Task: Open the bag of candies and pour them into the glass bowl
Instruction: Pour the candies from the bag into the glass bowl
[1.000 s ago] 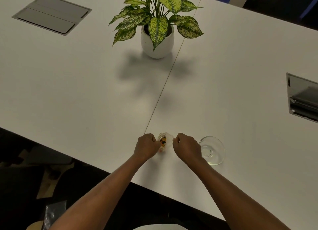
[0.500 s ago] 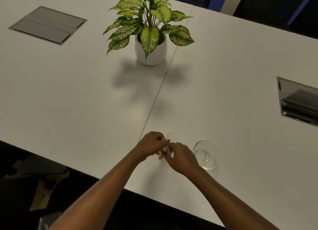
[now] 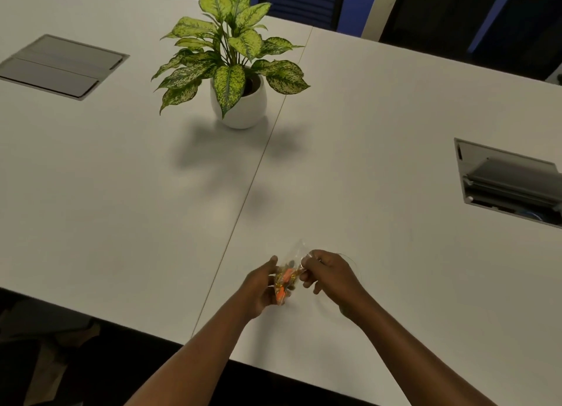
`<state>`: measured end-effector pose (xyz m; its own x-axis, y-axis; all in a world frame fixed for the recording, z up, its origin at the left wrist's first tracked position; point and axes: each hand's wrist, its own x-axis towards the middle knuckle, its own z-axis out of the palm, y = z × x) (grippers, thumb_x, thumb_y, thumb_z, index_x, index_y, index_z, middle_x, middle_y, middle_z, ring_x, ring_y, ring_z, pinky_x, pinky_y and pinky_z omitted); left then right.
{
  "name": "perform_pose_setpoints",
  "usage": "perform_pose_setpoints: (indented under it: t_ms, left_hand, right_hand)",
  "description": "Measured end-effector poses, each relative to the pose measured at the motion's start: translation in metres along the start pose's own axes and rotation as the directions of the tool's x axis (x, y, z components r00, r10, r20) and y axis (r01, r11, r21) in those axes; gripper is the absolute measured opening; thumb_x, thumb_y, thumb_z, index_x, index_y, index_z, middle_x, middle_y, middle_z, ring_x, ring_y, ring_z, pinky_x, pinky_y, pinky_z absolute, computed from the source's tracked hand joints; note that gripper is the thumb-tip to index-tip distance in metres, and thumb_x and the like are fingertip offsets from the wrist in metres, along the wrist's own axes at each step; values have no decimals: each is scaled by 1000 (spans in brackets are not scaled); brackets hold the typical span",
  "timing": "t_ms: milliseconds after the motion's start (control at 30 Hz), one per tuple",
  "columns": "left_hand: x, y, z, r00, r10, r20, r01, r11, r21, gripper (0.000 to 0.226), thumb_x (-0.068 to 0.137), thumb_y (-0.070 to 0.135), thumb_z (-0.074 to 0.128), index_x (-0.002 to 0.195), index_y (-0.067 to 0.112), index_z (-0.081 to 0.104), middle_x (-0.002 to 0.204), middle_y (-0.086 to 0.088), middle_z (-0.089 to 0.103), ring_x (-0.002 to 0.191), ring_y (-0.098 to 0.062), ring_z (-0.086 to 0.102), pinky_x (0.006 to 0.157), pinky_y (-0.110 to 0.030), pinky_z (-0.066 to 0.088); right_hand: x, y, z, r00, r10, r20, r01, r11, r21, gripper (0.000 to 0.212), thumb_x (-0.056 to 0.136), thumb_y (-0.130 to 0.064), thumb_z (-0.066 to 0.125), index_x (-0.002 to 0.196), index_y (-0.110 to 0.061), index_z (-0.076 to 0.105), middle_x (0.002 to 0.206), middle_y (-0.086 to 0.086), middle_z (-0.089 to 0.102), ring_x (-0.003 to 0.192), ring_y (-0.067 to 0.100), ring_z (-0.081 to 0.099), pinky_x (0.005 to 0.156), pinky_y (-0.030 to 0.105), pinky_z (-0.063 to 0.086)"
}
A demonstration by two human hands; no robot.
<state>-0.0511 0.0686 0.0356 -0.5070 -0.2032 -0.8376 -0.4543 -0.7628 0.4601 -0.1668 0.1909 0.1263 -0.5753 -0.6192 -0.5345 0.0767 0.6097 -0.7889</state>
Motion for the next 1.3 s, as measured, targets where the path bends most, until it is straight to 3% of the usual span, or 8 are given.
perform_pose_setpoints:
  t_ms: [67, 133, 233, 400, 567, 833, 1000, 1300]
  left_hand:
    - [3, 1, 15, 999, 21, 50, -17, 996, -88, 36, 102, 28, 50, 108, -2, 69, 80, -16, 74, 62, -26, 69, 56, -31, 55]
    - [5, 3, 25, 998, 49, 34, -44, 992, -122, 24, 98, 13, 55, 99, -4, 71, 78, -15, 76, 63, -26, 72, 64, -36, 58]
    - [7, 4, 29, 999, 33, 0, -33, 985, -169, 18, 95, 6, 59, 88, -3, 72, 72, -15, 72, 64, -28, 69, 63, -40, 60]
    - [8, 1, 32, 998, 61, -23, -62, 998, -23, 14, 93, -5, 55, 94, -9, 68, 74, -19, 67, 60, -24, 62, 52, -30, 57]
    - [7, 0, 40, 994, 78, -76, -71, 993, 93, 10, 94, -4, 56, 94, -7, 65, 62, -14, 62, 49, -19, 56, 46, -29, 51]
    - [4, 2, 47, 994, 21, -112, -3, 987, 162, 13, 93, -3, 53, 89, -5, 66, 58, -9, 56, 50, -19, 48, 45, -27, 42]
    - [4, 0, 47, 989, 82, -126, -47, 965, 258, 11, 90, -5, 54, 90, -6, 65, 59, -11, 57, 46, -18, 48, 44, -26, 41]
    - [7, 3, 49, 975, 132, -178, -83, 962, 258, 14, 87, 0, 54, 78, -2, 66, 60, -11, 54, 45, -18, 45, 45, -26, 36]
  right_hand:
    - [-2, 4, -13, 1000, 21, -2, -21, 998, 66, 25, 95, -18, 53, 78, -9, 70, 67, 1, 71, 64, 14, 66, 56, 26, 49]
    - [-1, 11, -25, 998, 63, -27, -58, 988, 144, 26, 96, -17, 53, 77, -10, 69, 66, 3, 69, 62, 16, 64, 55, 27, 49]
    - [1, 25, -40, 992, 116, -57, -97, 960, 262, 30, 99, -23, 57, 74, -10, 67, 65, 6, 66, 60, 18, 64, 56, 29, 50]
    - [4, 48, -53, 980, 179, -85, -146, 943, 299, 32, 99, -30, 59, 74, -11, 64, 61, 4, 63, 57, 18, 64, 55, 29, 50]
    - [8, 64, -56, 972, 216, -90, -183, 941, 284, 30, 101, -29, 54, 78, -12, 62, 63, 4, 63, 61, 19, 64, 55, 29, 50]
    - [15, 81, -62, 957, 278, -84, -240, 920, 309, 33, 101, -29, 55, 73, -11, 60, 66, 5, 60, 59, 18, 60, 51, 26, 49]
    - [21, 81, -63, 958, 270, -96, -226, 918, 327, 33, 100, -27, 55, 73, -9, 60, 70, 8, 58, 62, 19, 57, 53, 27, 47]
    - [29, 79, -61, 958, 271, -91, -229, 919, 321, 34, 101, -26, 54, 74, -6, 60, 67, 9, 59, 52, 16, 55, 48, 25, 45]
